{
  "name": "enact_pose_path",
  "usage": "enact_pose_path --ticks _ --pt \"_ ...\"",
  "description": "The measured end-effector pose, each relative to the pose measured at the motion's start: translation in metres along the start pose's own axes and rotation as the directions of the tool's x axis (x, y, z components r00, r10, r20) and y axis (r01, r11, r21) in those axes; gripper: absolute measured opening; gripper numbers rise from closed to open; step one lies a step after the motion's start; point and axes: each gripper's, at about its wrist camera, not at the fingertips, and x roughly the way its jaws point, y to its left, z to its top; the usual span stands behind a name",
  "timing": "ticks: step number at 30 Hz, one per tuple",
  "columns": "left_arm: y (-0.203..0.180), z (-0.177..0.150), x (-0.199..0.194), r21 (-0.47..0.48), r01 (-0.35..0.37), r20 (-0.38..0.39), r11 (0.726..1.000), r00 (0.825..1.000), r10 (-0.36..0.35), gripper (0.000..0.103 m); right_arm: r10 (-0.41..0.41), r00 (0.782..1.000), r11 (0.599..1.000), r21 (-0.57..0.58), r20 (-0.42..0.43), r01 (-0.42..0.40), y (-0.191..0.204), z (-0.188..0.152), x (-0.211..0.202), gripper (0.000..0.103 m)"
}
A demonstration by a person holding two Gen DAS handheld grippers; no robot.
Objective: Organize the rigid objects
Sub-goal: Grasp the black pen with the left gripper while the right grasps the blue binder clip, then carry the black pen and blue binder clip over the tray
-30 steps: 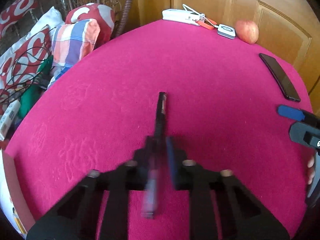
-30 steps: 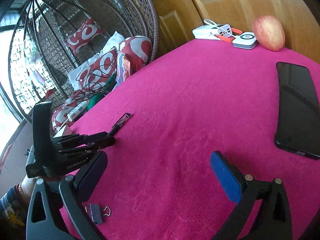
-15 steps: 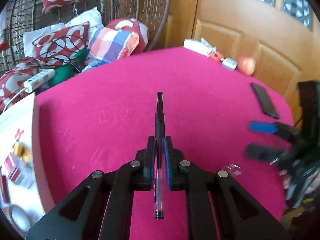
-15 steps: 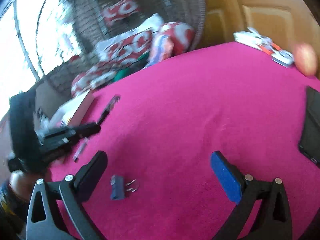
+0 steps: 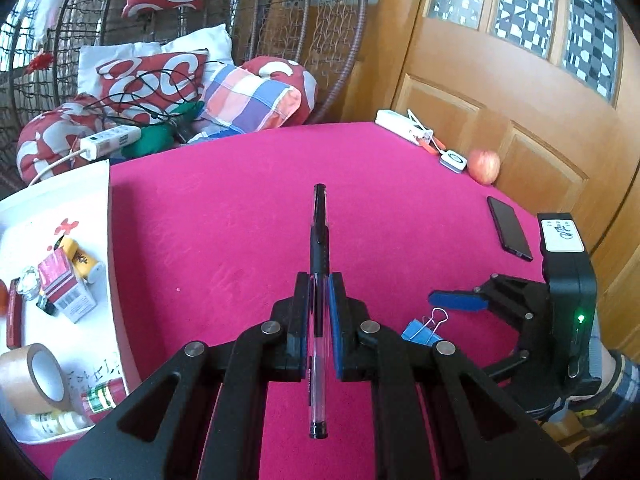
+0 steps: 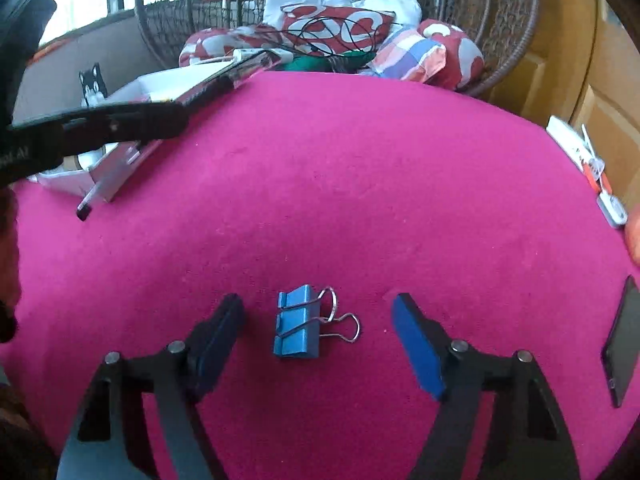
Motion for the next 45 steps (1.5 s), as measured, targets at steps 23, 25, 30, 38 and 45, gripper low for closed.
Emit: enact_pose_path --ticks 23,25,30,38,45 --pt "0.007 0.008 -0.049 -0.025 -0.145 0.125 0.989 0.981 0.147 0.008 0.069 0.946 0.995 0.051 0.318 -0.089 0.011 0.059 -0.074 0.019" --pt "0.010 0.009 -0.053 -0.040 -0.153 0.134 0.987 0.978 0.157 0.008 0.074 0.938 0.993 0.057 0.338 -0.099 0.012 0.065 -0.078 0.019" --pt "0.013 0.010 -0.070 -0.046 -0.198 0.169 0.979 0.964 0.203 0.008 0.087 0.923 0.993 0.038 0.374 -0.109 0.024 0.074 -0.086 0.019" --pt "0.032 0.006 -0.099 -0.102 -0.259 0.212 0.960 0.937 0.276 0.008 0.120 0.899 0.991 -0.004 0.420 -0.131 0.048 0.094 -0.097 0.019" --pt "0.045 -0.001 -0.125 -0.129 -0.289 0.242 0.949 0.919 0.312 0.008 0.153 0.891 0.988 -0.055 0.428 -0.144 0.069 0.103 -0.100 0.019"
